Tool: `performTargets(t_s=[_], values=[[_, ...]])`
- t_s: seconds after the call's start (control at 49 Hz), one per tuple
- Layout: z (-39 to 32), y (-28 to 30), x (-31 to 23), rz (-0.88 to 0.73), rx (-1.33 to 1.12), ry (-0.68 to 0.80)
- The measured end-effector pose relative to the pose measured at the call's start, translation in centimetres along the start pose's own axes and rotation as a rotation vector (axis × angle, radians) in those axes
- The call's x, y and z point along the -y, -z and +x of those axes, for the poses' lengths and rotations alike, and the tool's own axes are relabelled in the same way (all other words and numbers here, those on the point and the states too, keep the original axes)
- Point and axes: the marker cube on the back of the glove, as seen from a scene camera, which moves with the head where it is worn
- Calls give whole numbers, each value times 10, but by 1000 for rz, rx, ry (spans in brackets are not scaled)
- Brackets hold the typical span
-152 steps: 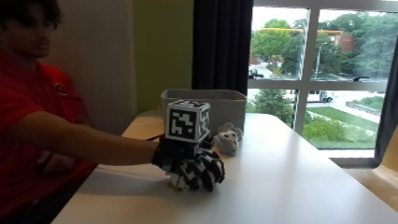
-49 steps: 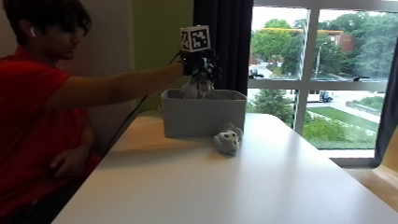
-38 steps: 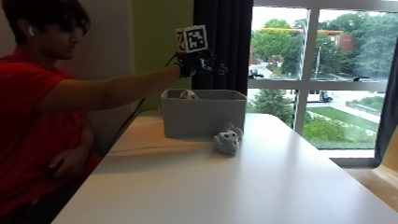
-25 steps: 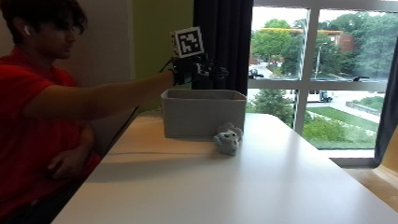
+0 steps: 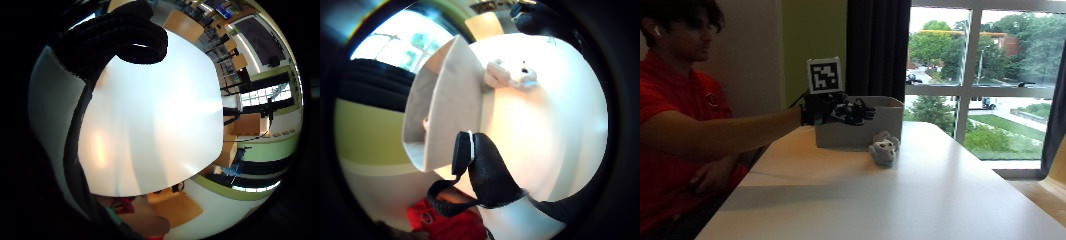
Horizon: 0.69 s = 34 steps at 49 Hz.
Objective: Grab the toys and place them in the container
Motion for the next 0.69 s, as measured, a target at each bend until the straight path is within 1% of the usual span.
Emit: performTargets(t_s=[0.041,0.061,0.102,0.163,0.224,0.326,0.469,0.571,0.693], values=[[8,-7,-5,-1,-21,44],[12,-10,-6,1,-36,41],[17,-17,-4,7,-58,-13],[15,-30,3,5,-19,-91],[11,-40,10,0,4,-122],[-3,-53,24,8,12,-83],[-29,-82,61,-3,28,-54],[-41,-91,81,2,74,-50],[-60,-107,115,-45,44,-41]])
